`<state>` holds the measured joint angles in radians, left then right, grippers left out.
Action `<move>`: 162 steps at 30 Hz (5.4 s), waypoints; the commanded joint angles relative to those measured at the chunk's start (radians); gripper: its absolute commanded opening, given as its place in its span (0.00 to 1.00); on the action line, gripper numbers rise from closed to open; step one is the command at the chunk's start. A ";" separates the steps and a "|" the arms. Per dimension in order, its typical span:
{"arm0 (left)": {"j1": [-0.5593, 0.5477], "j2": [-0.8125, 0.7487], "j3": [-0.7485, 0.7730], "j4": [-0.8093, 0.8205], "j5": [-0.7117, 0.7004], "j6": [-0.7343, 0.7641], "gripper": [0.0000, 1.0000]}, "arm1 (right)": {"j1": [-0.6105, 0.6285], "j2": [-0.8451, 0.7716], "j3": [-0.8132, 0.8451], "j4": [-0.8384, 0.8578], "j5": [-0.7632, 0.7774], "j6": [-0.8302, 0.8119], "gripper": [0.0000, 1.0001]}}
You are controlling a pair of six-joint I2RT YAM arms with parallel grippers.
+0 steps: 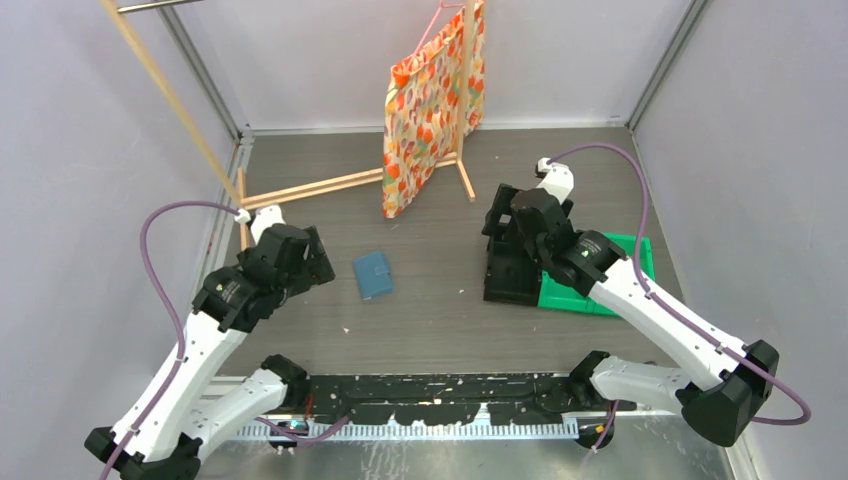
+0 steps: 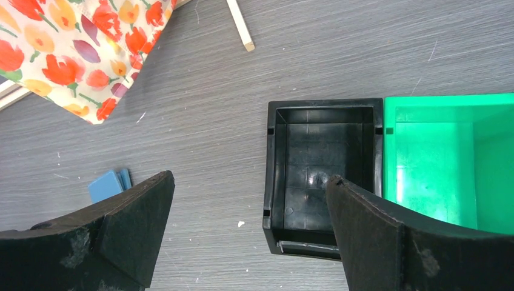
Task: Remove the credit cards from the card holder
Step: Pick up the card holder from the center of the board, then open the card holder at the center of the board.
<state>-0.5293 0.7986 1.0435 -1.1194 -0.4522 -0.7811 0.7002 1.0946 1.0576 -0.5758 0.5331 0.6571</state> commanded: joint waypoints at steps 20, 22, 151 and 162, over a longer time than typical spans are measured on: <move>-0.318 0.540 0.133 0.065 -0.206 0.041 1.00 | 0.004 -0.062 -0.023 -0.047 -0.020 -0.017 1.00; -0.353 0.675 0.215 0.046 -0.240 0.030 0.98 | 0.004 -0.075 -0.026 -0.058 -0.014 -0.017 1.00; 0.040 0.298 -0.281 0.817 1.103 -0.331 0.01 | 0.347 0.208 -0.253 0.571 -0.424 -0.215 0.57; 0.051 0.268 -0.229 0.659 1.009 -0.224 0.56 | 0.354 0.143 -0.268 0.515 -0.348 -0.143 0.01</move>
<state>-0.4885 1.1030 0.7399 -0.3305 0.5915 -1.0958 1.0603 1.2999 0.7750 -0.0620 0.1051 0.4702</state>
